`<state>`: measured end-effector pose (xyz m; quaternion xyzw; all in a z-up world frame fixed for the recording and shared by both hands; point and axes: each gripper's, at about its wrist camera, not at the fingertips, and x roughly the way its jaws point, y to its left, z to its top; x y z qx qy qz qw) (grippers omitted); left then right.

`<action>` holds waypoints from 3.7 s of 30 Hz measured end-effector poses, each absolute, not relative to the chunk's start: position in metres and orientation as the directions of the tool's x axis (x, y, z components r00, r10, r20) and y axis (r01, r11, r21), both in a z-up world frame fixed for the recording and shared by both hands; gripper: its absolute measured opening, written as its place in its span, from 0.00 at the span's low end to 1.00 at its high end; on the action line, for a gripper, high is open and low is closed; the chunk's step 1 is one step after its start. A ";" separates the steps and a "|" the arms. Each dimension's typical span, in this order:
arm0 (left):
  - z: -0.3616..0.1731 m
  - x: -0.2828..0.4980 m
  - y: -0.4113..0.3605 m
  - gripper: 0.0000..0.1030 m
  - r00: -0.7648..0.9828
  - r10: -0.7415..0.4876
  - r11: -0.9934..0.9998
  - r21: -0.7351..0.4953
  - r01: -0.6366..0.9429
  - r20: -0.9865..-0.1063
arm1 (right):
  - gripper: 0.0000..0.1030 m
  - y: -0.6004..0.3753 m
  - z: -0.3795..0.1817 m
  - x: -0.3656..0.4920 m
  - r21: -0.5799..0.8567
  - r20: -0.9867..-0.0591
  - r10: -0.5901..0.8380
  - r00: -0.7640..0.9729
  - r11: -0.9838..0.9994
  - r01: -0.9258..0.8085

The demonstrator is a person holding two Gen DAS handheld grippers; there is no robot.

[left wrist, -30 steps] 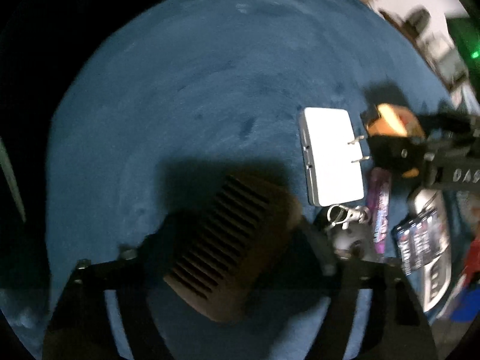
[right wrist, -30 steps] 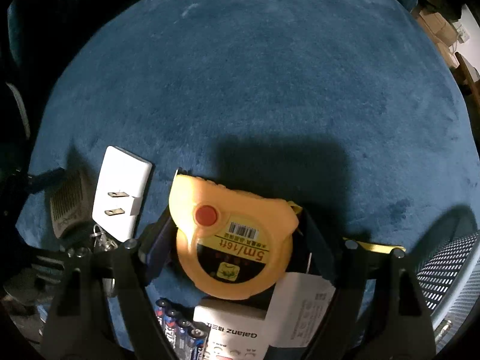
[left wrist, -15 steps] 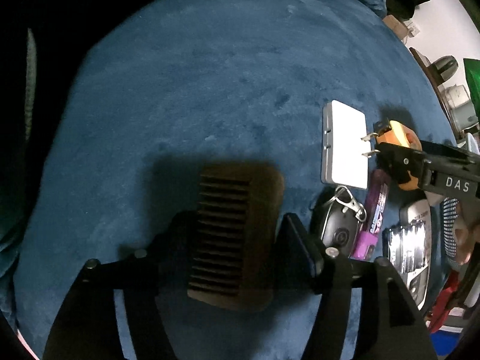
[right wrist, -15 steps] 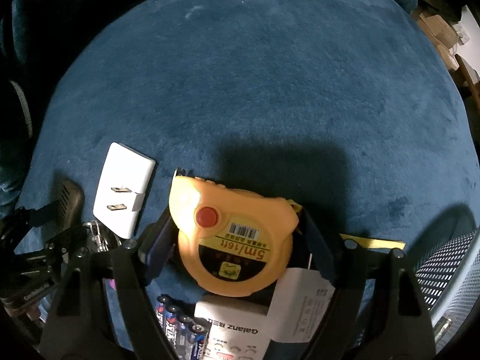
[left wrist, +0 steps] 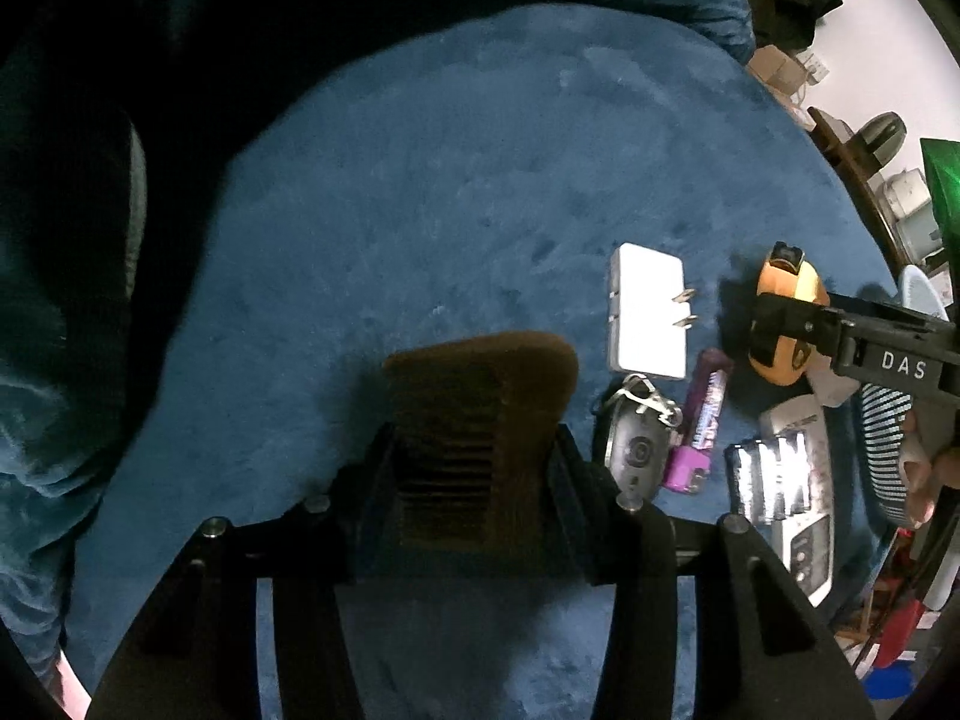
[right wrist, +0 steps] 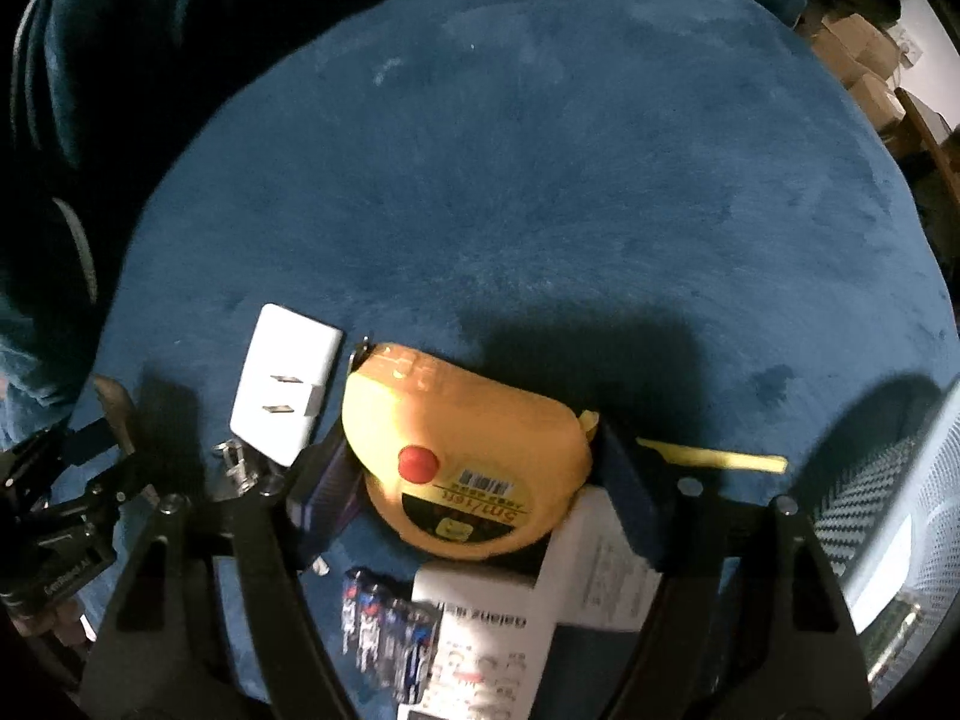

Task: Organize rigid objects
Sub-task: 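Lower the left tool onto the wooden comb while the right tool descends onto the yellow tape measure, then close the left tool on the comb while the right tool grips the tape measure, then carry the comb and tape measure over the blue basket with both tools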

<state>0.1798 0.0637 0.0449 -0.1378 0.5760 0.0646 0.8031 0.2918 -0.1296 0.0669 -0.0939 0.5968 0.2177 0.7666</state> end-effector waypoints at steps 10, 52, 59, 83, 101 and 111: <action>0.085 0.168 0.053 0.17 0.367 -0.072 0.961 -0.164 -0.225 -0.927 | 0.73 -0.144 0.100 0.271 0.148 -0.937 0.271 0.222 0.881 -0.449; 0.051 0.204 0.060 0.50 0.340 -0.019 0.981 -0.084 -0.176 -0.940 | 0.73 -0.161 0.106 0.270 0.229 -0.927 0.335 0.171 0.864 -0.449; 0.082 0.194 0.050 0.50 0.378 -0.022 0.983 -0.090 -0.163 -0.926 | 0.73 -0.166 0.136 0.257 0.262 -0.905 0.375 0.202 0.863 -0.431; 0.167 0.166 -0.074 0.50 0.456 -0.109 0.994 -0.106 0.032 -0.883 | 0.73 -0.289 0.187 0.207 0.307 -0.857 0.369 0.360 0.926 -0.219; 0.177 0.190 -0.206 0.50 0.425 -0.225 0.964 -0.138 0.227 -0.877 | 0.73 -0.402 0.175 0.211 0.308 -0.864 0.282 0.416 0.951 -0.005; 0.162 0.201 -0.248 0.50 0.384 -0.245 0.951 -0.143 0.275 -0.890 | 0.73 -0.426 0.158 0.215 0.243 -0.897 0.209 0.390 0.969 0.041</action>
